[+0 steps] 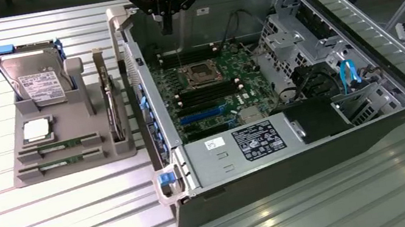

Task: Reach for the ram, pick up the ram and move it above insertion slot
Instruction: 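Reach for the ram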

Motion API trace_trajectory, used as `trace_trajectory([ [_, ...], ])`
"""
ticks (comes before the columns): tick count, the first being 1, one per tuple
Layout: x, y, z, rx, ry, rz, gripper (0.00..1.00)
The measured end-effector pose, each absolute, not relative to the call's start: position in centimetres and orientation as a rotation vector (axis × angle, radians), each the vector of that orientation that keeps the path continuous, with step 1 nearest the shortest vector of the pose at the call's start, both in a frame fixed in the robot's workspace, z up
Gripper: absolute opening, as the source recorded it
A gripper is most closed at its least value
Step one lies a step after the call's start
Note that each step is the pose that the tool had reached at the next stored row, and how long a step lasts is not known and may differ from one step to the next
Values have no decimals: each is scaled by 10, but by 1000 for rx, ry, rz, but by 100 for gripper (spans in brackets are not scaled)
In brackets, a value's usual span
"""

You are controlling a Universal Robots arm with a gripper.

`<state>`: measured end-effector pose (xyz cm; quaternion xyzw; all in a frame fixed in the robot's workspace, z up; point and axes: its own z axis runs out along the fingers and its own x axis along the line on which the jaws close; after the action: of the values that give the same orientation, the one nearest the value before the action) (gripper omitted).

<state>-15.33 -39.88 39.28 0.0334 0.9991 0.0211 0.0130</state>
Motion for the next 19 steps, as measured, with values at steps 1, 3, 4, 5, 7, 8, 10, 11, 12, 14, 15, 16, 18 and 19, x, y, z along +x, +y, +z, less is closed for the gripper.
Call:
trace_trajectory([
  [1, -155, -399, 393, 104, 3113, 66, 10],
  [3, -158, -399, 393, 104, 3113, 66, 10],
  [4, -161, -399, 393, 104, 3113, 66, 10],
  [5, -163, -399, 393, 104, 3113, 66, 10],
  [7, -168, -399, 393, 104, 3113, 66, 10],
  [8, -170, -399, 393, 104, 3113, 66, 10],
  [10, -173, -399, 393, 104, 3113, 66, 10],
  [11, -174, -399, 393, 104, 3113, 66, 10],
  [12, -177, -399, 393, 104, 3113, 66, 10],
  [14, -181, -399, 393, 104, 3112, 66, 10],
  [15, -182, -399, 393, 104, 3113, 66, 10],
  [16, -184, -399, 393, 104, 3112, 66, 10],
  [18, -187, -399, 393, 104, 3112, 66, 10],
  [19, -189, -399, 393, 104, 3112, 66, 10],
])
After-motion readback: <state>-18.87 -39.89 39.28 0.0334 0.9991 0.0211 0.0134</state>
